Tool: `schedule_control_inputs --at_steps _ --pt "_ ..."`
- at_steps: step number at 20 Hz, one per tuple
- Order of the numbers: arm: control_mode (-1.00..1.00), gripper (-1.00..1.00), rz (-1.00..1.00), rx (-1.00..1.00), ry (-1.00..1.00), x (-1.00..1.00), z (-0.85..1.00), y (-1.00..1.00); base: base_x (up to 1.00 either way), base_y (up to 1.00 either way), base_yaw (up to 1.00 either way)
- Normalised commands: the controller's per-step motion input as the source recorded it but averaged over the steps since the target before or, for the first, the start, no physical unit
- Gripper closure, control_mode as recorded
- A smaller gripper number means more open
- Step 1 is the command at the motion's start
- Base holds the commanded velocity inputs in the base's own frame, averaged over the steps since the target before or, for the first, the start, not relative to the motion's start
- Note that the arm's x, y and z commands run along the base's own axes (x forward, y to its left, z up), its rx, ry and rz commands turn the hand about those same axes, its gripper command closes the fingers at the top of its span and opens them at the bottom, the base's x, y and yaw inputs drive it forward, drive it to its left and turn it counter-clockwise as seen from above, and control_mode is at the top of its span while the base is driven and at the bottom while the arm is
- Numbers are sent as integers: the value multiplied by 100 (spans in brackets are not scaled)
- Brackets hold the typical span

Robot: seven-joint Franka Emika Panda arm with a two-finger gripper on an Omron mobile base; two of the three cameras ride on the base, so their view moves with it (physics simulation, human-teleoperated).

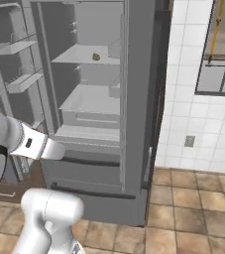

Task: Grab the onion and garlic from the fridge, place them in the blender, close the lid, and turn on the blender to create a marinade.

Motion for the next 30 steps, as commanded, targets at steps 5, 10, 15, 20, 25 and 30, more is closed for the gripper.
schedule_control_inputs --at_steps 5,10,15,20,25,30 --pt "100 -100 0 0 0 0 0 0 67 -2 12" --pt "100 -100 0 0 0 0 0 0 67 17 13" --pt "100 -100 0 0 0 0 0 0 61 24 10" --pt "100 -100 0 0 0 0 0 0 60 3 5" --pt "100 -100 0 0 0 0 0 0 62 0 0" --pt "100 -100 0 0 0 0 0 0 34 0 0"
